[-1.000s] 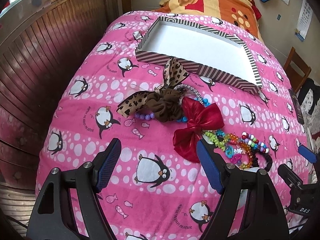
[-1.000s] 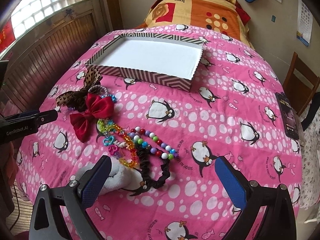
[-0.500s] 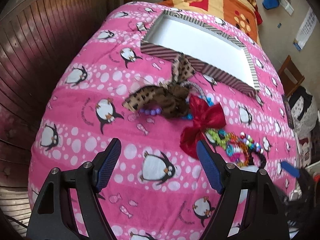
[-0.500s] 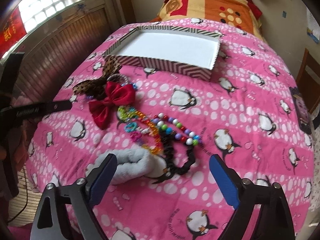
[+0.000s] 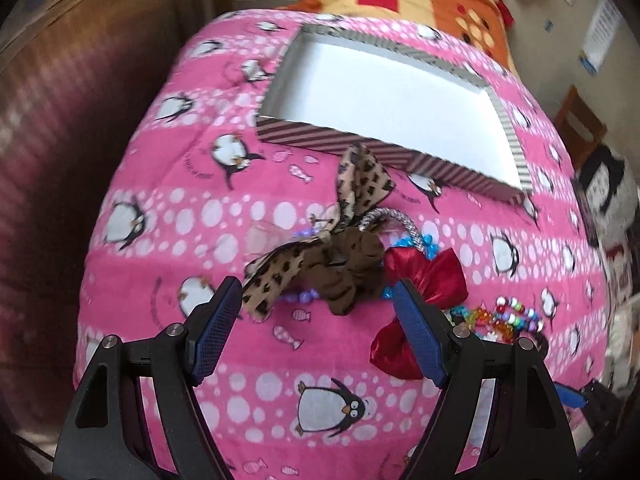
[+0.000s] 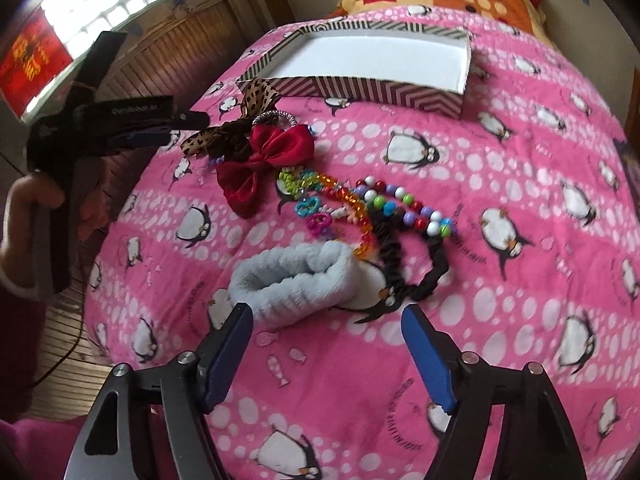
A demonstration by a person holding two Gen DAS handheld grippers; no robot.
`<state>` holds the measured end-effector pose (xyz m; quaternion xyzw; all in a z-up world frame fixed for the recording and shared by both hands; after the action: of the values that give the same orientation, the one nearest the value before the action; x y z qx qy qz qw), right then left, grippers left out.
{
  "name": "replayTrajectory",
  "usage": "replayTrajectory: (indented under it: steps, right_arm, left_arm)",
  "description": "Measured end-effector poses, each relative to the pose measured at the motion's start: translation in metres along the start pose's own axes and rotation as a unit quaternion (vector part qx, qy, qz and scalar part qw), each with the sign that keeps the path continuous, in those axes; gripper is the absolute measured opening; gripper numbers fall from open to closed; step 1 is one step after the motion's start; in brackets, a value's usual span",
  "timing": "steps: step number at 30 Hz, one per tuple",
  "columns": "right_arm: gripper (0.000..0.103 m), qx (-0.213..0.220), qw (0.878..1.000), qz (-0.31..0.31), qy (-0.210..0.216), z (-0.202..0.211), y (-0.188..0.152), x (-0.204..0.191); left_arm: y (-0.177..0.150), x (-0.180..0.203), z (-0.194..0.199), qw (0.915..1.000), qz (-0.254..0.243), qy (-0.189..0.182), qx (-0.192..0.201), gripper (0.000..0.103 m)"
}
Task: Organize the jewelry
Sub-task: 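Grasp the brown leopard-print bow with the left tool while the right tool grasps the white fuzzy scrunchie, then carry the leopard bow to the tray rim with the left tool while the right tool drops the scrunchie inside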
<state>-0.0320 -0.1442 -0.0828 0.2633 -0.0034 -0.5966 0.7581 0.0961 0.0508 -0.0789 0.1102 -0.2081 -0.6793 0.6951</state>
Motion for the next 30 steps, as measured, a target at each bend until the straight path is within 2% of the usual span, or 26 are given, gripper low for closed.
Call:
replayTrajectory:
  steps: [6, 7, 8, 9, 11, 14, 19, 22, 23, 26, 30]
  right_arm:
    - [0.075, -0.008, 0.999, -0.031, 0.029, -0.013, 0.001, -0.002]
    - [0.075, -0.010, 0.999, -0.036, 0.033, -0.018, 0.002, -0.003]
    - [0.075, -0.014, 0.998, -0.046, 0.041, -0.023, 0.003, -0.002]
    - [0.073, -0.017, 0.997, -0.058, 0.053, -0.027, 0.004, -0.003]
    - [0.062, -0.020, 0.995, -0.070, 0.074, -0.034, 0.008, -0.005]
    - [0.050, -0.019, 0.994, -0.071, 0.081, -0.041, 0.012, -0.007]
    - [0.032, -0.008, 0.996, -0.048, 0.079, -0.039, 0.017, -0.015]
    - [0.024, -0.006, 0.996, -0.032, 0.082, -0.033, 0.020, -0.019]
    - [0.016, -0.004, 0.996, -0.029, 0.083, -0.032, 0.020, -0.020]
    - [0.014, 0.002, 0.995, -0.023, 0.096, -0.024, 0.024, -0.023]
    - [0.013, 0.014, 0.996, 0.003, 0.088, -0.014, 0.031, -0.026]
  left_arm:
    - [0.006, 0.006, -0.020, 0.9995, -0.026, -0.015, -0.012, 0.077]
    - [0.007, 0.005, -0.024, 0.9994, -0.023, -0.020, -0.017, 0.066]
    - [0.007, 0.005, -0.028, 0.9992, -0.021, -0.027, -0.022, 0.049]
    - [0.008, 0.006, -0.031, 0.9989, -0.021, -0.031, -0.028, 0.043]
    - [0.010, 0.005, -0.035, 0.9989, -0.023, -0.033, -0.024, 0.025]
    - [0.013, 0.000, -0.035, 0.9989, -0.007, -0.040, -0.022, 0.018]
    - [0.016, -0.013, -0.021, 0.9979, 0.018, -0.060, -0.016, 0.014]
    - [0.019, -0.022, -0.008, 0.9975, 0.032, -0.063, -0.006, 0.013]
    - [0.020, -0.024, -0.004, 0.9974, 0.036, -0.062, -0.002, 0.013]
    - [0.024, -0.027, 0.012, 0.9972, 0.043, -0.060, 0.012, 0.013]
    - [0.029, -0.026, 0.035, 0.9970, 0.043, -0.054, 0.035, 0.013]
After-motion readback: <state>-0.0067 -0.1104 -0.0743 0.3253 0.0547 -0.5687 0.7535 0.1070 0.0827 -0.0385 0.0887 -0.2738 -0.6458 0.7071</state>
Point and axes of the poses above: each gripper's, at about its wrist camera, not at the fingertips, and z roughly against the way its jaws point, x to its right, y to its top, the point moved 5 cm from there along -z, roughly the way its jaws point, and after that the axes turned 2 degrees about z, right-handed, at the moved point
